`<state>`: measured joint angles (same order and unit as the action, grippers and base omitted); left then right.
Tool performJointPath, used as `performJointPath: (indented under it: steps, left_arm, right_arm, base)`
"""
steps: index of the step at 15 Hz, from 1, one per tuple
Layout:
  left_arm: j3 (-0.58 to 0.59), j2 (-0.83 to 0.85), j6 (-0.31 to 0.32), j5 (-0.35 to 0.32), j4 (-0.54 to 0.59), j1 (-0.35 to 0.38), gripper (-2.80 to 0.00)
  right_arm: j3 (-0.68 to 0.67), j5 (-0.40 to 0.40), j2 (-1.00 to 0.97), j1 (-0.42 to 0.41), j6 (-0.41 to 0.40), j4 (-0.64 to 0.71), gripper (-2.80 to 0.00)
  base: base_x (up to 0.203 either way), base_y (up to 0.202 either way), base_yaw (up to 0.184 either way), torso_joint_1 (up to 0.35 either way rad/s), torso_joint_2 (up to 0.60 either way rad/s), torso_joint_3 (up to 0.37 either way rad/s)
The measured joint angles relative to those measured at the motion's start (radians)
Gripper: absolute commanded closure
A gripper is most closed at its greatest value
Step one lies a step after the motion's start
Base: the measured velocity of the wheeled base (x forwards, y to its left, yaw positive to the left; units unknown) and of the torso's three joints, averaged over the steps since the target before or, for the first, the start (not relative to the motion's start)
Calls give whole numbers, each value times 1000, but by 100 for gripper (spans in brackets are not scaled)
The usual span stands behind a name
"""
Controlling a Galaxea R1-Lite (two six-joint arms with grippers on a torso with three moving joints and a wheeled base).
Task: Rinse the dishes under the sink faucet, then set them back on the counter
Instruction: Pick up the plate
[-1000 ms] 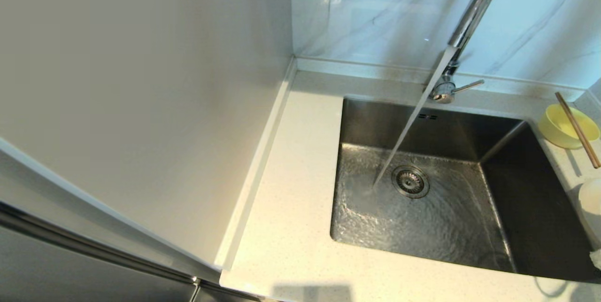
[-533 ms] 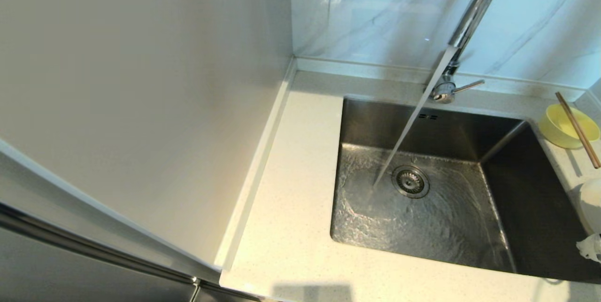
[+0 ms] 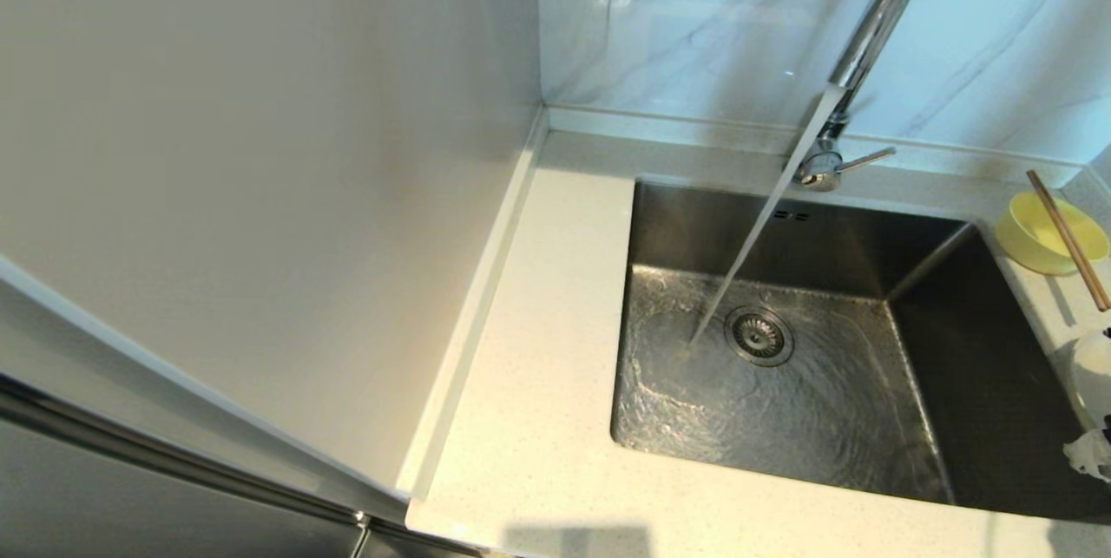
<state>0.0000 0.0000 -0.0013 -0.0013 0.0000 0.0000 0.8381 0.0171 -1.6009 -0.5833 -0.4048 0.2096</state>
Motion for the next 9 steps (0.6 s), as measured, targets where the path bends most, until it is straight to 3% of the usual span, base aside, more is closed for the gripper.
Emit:
performJointPath:
  steps: [9]
  left_arm:
    - [0, 0, -1, -1, 0, 0, 0]
  right_arm:
    - [-21, -5, 16, -1, -2, 1, 0]
  base:
    - [0, 0, 0, 0, 0, 0]
